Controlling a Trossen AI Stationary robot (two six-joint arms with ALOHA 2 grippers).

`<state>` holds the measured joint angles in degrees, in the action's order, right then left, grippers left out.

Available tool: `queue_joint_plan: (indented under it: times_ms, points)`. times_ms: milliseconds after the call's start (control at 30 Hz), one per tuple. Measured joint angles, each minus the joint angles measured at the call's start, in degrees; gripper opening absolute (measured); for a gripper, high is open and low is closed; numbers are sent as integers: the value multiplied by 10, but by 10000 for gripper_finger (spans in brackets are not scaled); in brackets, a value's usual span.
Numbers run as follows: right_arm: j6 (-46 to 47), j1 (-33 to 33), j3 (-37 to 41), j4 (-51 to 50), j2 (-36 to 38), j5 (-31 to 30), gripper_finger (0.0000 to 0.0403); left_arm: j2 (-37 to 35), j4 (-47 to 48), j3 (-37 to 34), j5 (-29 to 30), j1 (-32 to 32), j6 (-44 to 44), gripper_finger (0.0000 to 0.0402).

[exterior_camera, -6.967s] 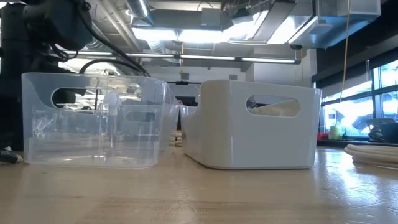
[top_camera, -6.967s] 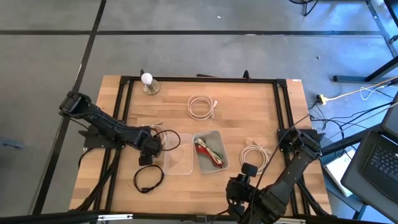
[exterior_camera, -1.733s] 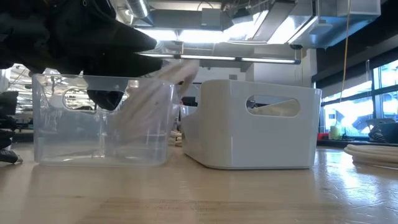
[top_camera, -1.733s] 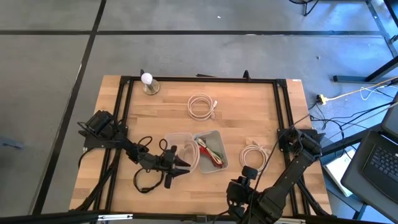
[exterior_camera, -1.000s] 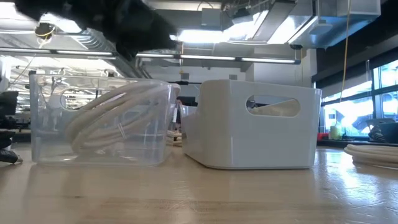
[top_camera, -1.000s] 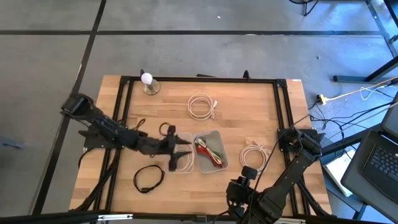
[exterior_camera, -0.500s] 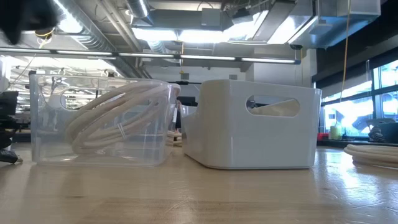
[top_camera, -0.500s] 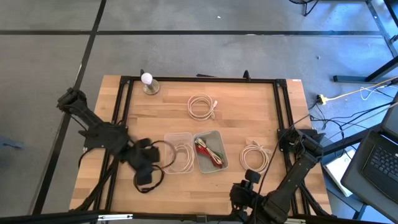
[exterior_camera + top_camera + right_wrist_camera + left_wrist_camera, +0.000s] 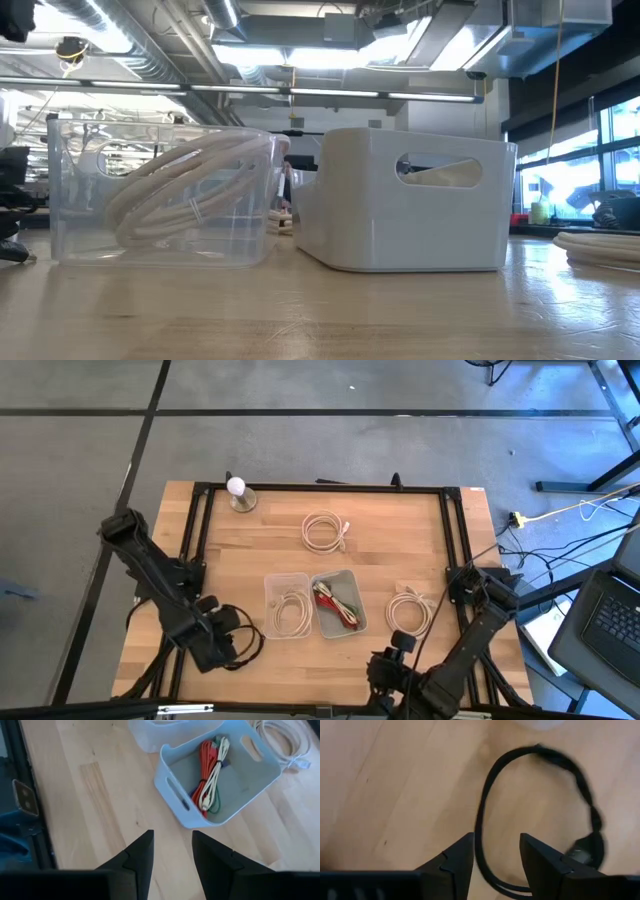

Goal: Pick & Place USB Port
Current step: Put the black HDMI cable into the transparent bin

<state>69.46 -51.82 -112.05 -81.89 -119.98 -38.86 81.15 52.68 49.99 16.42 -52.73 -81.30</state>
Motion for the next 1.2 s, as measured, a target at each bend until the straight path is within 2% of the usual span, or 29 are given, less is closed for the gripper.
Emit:
queue_joint_plan:
  times_ms: [267, 833, 933, 1067, 1133, 1200]
  points:
    - [-23, 11, 0, 4, 0, -1, 138, 37, 0, 0, -16, 12, -3, 160]
    - [-23, 12, 0, 6, 0, -1, 138, 150, -2, 2, -45, 56, 79, 151]
    - [-23, 12, 0, 8, 0, -1, 138, 163, -6, 4, -75, 61, 99, 116]
    - [-23, 12, 0, 9, 0, -1, 138, 138, -4, 0, -104, 48, 110, 20]
    - [-23, 12, 0, 8, 0, -1, 138, 107, 38, 1, -110, 29, 100, 11]
    - [-23, 12, 0, 9, 0, -1, 138, 70, 46, 20, -90, 7, 73, 8]
